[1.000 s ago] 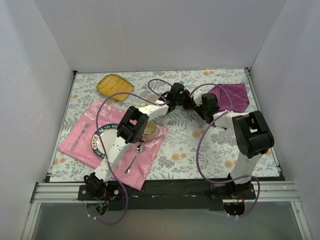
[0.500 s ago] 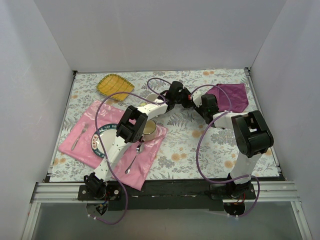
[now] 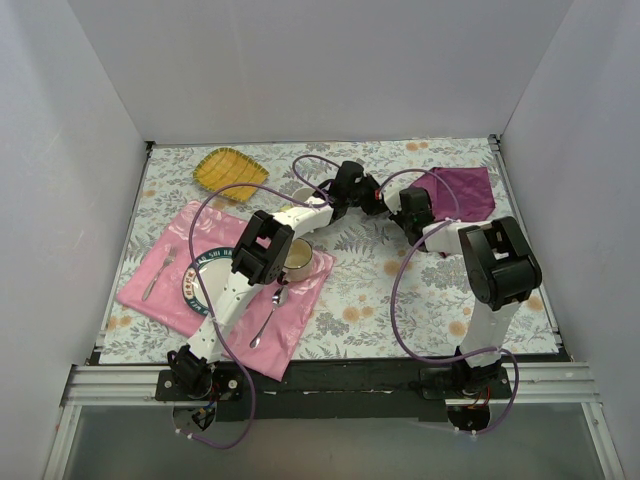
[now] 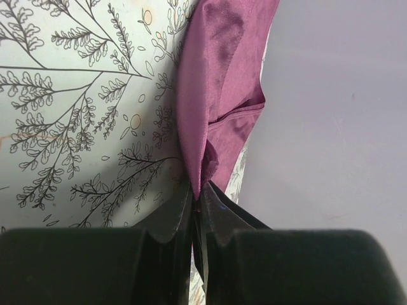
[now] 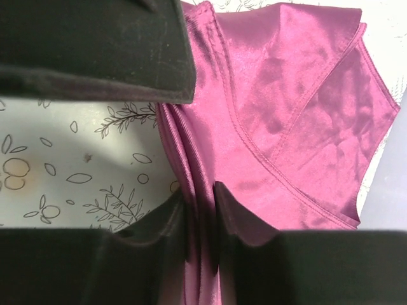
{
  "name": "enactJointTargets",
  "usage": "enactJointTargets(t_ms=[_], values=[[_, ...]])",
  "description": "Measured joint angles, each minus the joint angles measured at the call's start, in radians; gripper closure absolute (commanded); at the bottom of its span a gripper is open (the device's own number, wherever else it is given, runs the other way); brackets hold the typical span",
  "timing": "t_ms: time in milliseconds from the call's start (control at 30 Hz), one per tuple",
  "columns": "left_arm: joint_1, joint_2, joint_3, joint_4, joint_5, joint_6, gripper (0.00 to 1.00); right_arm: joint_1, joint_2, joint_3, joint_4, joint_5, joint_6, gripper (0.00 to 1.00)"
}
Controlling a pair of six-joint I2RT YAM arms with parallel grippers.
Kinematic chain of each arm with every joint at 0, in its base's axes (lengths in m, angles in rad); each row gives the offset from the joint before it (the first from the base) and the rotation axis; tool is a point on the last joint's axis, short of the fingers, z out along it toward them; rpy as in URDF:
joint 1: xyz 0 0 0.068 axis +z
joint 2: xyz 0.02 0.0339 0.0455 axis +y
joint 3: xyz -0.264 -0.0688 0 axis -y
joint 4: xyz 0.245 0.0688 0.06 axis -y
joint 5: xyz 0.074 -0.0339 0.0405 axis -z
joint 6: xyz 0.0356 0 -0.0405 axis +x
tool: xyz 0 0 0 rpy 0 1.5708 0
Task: Fold the napkin, place the utensils inside, and roll it up
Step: Roll the napkin with the utensil
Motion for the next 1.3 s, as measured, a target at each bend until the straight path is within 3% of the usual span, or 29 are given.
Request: enactJointTargets(t_ms=[167, 233, 300, 333, 433, 533, 767, 1300], values=[[0.005, 0.0, 0.0, -0.008, 0.006, 0.002, 0.95, 0.0, 0.017, 0.036, -0.053, -0.009, 0.008, 0.95], [0.009, 0.0, 0.0, -0.021, 0.006, 0.006, 0.84, 0.002, 0.023, 0.054, -0.078, -0.013, 0.005, 0.99], [0.017, 0.0, 0.0, -0.031, 0.006, 0.018, 0.78, 0.002, 0.034, 0.084, -0.116, -0.02, 0.008, 0.99], [0.021, 0.0, 0.0, -0.039, 0.006, 0.027, 0.68, 0.002, 0.038, 0.096, -0.131, -0.021, 0.014, 0.99], [0.037, -0.001, 0.0, -0.063, 0.01, 0.065, 0.52, 0.0, 0.063, 0.157, -0.197, -0.026, 0.051, 0.99], [0.051, -0.003, 0.0, -0.083, 0.023, 0.101, 0.46, -0.004, 0.082, 0.214, -0.263, -0.05, 0.092, 0.99], [0.079, -0.016, 0.021, -0.101, 0.092, 0.135, 0.4, -0.025, 0.103, 0.289, -0.366, -0.129, 0.173, 0.99], [0.072, -0.02, 0.077, 0.025, 0.216, 0.068, 0.35, -0.117, 0.088, 0.283, -0.365, -0.315, 0.296, 0.99]])
